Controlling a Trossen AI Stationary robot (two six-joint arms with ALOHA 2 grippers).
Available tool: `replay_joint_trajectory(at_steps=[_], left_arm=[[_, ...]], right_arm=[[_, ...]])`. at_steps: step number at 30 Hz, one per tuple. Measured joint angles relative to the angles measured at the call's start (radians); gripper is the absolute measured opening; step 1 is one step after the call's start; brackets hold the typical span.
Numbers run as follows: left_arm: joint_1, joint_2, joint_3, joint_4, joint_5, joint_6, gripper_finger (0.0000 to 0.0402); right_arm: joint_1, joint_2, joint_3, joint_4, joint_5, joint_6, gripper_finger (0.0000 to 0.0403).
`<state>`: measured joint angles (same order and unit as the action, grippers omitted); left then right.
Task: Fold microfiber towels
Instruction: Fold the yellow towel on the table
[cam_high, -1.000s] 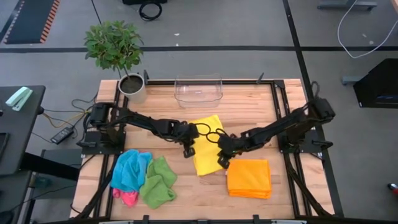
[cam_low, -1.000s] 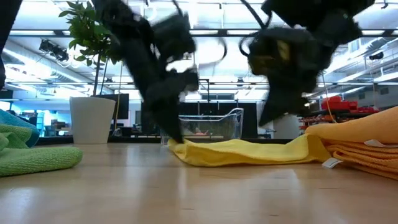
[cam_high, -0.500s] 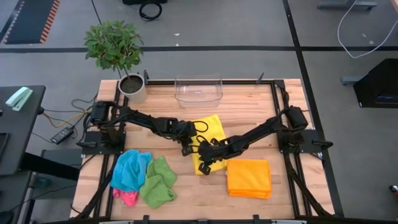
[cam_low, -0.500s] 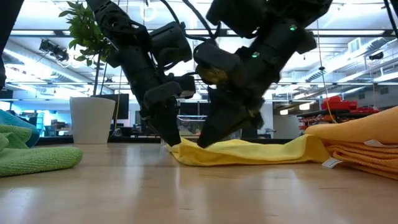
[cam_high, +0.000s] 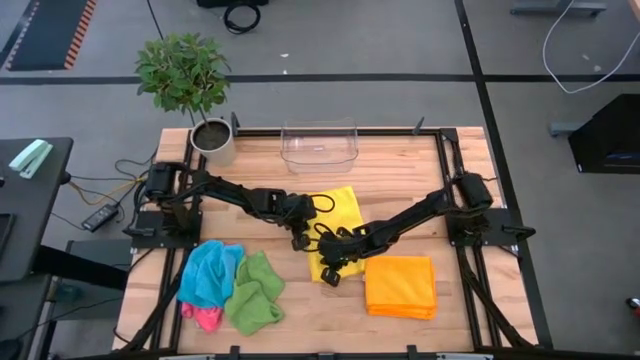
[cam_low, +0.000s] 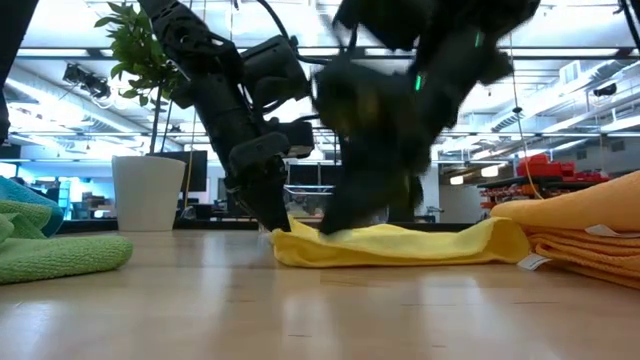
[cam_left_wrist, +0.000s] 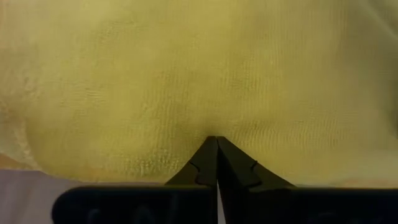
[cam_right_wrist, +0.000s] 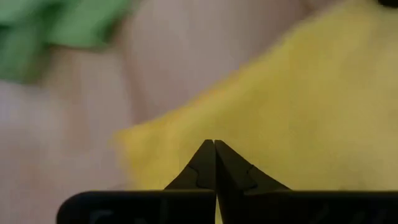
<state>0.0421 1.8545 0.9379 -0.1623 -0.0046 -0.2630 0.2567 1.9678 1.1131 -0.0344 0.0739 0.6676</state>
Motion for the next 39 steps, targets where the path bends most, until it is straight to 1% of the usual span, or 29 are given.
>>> replay_joint_trajectory(at_steps=[4, 7, 9, 11, 14, 17, 22, 24, 27, 29, 33, 36, 39], left_arm=[[-0.005, -0.005, 0.000, -0.038, -0.012, 0.048, 0.0006], [-0.020, -0.017, -0.001, -0.100, -0.021, 0.085, 0.0010], [-0.028, -0.042, 0.000, -0.159, -0.035, 0.101, 0.0007], [-0.037, -0.068, -0.013, -0.214, -0.059, 0.118, 0.0005], [-0.041, -0.124, -0.057, -0.214, -0.070, 0.118, 0.0009], [-0.041, -0.172, -0.115, -0.198, -0.069, 0.098, 0.0011], [-0.038, -0.205, -0.192, -0.124, -0.066, 0.050, 0.0006], [-0.038, -0.209, -0.199, -0.119, -0.067, 0.039, 0.0010], [-0.038, -0.209, -0.199, -0.119, -0.071, 0.039, 0.0012], [-0.036, -0.209, -0.200, -0.118, -0.071, 0.040, 0.0007], [-0.027, -0.210, -0.201, -0.112, -0.066, 0.046, 0.0009], [-0.023, -0.241, -0.201, -0.100, -0.071, 0.043, 0.0022], [-0.021, -0.306, -0.191, -0.100, -0.085, 0.044, 0.0025]], right_arm=[[-0.008, -0.119, -0.014, -0.089, 0.004, -0.043, 0.0002], [-0.014, -0.196, -0.064, -0.181, 0.014, -0.065, 0.0002], [-0.018, -0.243, -0.120, -0.167, 0.009, -0.054, 0.0002], [-0.018, -0.273, -0.188, -0.126, -0.006, -0.010, 0.0002], [-0.017, -0.281, -0.261, -0.015, -0.014, 0.032, 0.0002], [-0.015, -0.266, -0.271, 0.081, -0.007, 0.044, 0.0002], [-0.018, -0.200, -0.241, 0.077, -0.006, 0.020, 0.0002], [-0.021, -0.179, -0.236, 0.080, -0.018, 0.022, 0.0002], [-0.020, -0.165, -0.238, 0.021, -0.025, 0.043, 0.0002], [-0.013, -0.169, -0.238, -0.019, -0.028, 0.047, 0.0002], [-0.005, -0.170, -0.238, -0.012, -0.052, 0.044, 0.0002], [-0.006, -0.195, -0.238, 0.035, -0.082, 0.039, 0.0002], [-0.023, -0.250, -0.236, 0.033, -0.054, 0.013, 0.0002]])
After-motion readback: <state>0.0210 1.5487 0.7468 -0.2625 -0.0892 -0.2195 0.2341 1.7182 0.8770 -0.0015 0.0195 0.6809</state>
